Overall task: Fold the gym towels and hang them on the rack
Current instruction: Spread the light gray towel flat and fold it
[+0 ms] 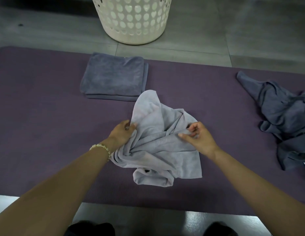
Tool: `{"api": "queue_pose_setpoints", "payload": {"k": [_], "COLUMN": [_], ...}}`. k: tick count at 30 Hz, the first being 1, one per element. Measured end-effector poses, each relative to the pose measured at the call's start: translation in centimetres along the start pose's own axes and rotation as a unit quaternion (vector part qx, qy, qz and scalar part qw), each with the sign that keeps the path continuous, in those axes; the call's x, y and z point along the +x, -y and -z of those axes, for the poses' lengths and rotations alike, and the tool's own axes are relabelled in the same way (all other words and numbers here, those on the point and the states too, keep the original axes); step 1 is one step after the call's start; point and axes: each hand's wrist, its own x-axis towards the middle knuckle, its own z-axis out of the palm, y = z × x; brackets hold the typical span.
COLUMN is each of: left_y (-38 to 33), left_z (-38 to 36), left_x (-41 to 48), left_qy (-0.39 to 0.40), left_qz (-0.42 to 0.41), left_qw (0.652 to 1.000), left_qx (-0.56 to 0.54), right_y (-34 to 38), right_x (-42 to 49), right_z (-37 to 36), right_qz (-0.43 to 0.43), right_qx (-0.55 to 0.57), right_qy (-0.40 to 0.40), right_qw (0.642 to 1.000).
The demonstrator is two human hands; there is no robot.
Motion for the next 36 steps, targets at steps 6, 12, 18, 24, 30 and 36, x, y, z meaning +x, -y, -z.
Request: {"api": "queue_pose_setpoints", "payload": {"k": [6,12,18,24,30,36], "left_y": [0.7,1.4,-2.0,-6.5,-9.5,-7.1], "left_z": [-0.1,0.0,2.7,4.2,1.6,-2.8], "left_x": [0.4,-0.1,-1.7,-3.4,-4.4,-2.2], "left_qy": [-0.004,-0.056,-0.094,0.037,0.168,0.038], "left_qz": [0.051,-0.008,-0.139,-0.101,-0.16,-0.142], "left_qw": [0.992,0.983,0.975,0.976,0.967,0.986], "left_qx": [-0.114,-0.176,-0.145,-0.191,-0.107,-0.075], "right_y": [-1.0,-1.4,-1.9,-2.9,2.0,2.7], "right_x": [-0.6,-0.3,-1.5,-4.4,-3.5,-2.2], "right_z": [-0.2,-0.3,1.0,3.5,6.4,5.8], "right_qz": [-0.056,-0.093,-0.188,-0.161,-0.059,-0.071], "right_qx": [0.003,0.068,0.025,-0.012,0.163,0.089], "right_qy": [-0.016,-0.019,0.115,0.234,0.137,0.001], "right_qw": [0.998,0.993,0.975,0.959,0.975,0.994]}}
